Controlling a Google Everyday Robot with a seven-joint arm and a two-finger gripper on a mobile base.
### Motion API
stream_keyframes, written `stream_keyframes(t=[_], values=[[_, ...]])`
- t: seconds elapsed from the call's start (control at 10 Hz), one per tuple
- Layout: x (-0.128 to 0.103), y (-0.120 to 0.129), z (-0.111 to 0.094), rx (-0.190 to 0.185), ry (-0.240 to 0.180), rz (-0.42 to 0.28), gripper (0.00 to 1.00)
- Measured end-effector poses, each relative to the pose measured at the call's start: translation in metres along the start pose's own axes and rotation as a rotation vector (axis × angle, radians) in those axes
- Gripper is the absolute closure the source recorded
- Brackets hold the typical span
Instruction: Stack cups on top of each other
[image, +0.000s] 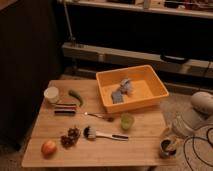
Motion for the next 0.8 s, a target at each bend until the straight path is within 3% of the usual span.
stream_keyframes(t=[0.4, 0.8], values=[[-0.004, -0.009, 0.01, -0.015, 0.02, -0.007, 0.52], [0.008, -0.016, 0.01, -0.007, 0.033, 0.016, 0.52]])
